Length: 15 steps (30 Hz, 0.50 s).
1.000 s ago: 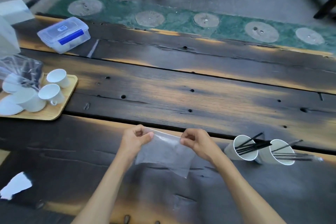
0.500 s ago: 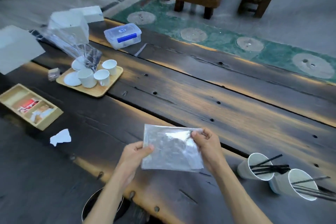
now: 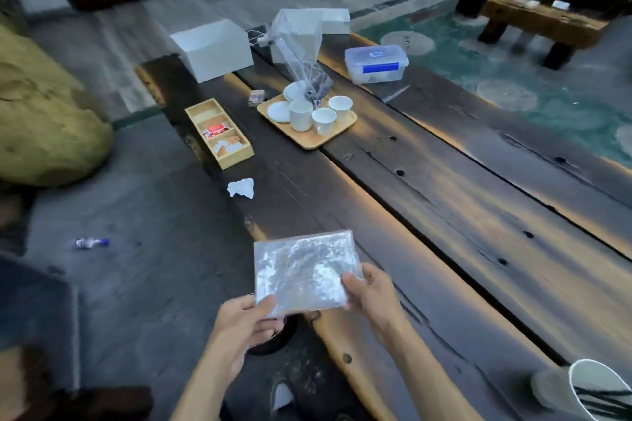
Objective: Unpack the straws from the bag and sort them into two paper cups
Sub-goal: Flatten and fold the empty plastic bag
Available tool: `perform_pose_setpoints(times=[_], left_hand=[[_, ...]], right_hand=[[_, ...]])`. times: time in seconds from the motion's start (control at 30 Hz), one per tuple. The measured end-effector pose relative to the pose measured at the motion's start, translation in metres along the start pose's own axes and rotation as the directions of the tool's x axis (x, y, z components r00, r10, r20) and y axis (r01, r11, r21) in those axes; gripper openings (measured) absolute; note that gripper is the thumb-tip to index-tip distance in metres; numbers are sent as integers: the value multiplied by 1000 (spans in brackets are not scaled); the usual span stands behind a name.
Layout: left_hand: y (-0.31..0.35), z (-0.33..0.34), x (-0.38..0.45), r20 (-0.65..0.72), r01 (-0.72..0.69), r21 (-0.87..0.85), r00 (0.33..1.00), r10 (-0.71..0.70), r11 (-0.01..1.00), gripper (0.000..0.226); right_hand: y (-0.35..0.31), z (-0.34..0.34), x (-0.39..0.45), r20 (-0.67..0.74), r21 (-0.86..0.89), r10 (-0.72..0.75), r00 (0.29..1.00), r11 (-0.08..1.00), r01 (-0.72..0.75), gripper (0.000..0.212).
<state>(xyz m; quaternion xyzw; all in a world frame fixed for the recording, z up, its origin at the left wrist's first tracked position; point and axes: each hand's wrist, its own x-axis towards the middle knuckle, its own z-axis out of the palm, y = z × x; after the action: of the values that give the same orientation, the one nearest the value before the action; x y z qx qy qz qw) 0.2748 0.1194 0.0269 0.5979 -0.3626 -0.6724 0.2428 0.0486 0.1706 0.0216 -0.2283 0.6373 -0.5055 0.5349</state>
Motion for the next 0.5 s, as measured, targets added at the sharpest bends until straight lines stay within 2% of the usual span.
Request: perform_pose_setpoints(times=[0.1, 0.23, 0.4, 0.5], left_hand=[[-25, -44, 5, -147, 34, -107, 988, -50, 994, 41], [-47, -90, 18, -246, 46, -242, 963, -107, 969, 30], [-71, -132, 41, -270, 63, -417, 944, -190, 907, 14], [-94, -148, 60, -292, 114, -427, 921, -256, 897, 11]], right_hand=[[9, 42, 7, 80, -7, 61, 995, 998, -61, 11], [39, 89, 25, 152, 21, 216, 964, 975, -222, 9], [75, 137, 48, 76, 6, 303, 950, 952, -305, 8], [105, 156, 65, 23, 33, 367, 930, 929, -368, 7]])
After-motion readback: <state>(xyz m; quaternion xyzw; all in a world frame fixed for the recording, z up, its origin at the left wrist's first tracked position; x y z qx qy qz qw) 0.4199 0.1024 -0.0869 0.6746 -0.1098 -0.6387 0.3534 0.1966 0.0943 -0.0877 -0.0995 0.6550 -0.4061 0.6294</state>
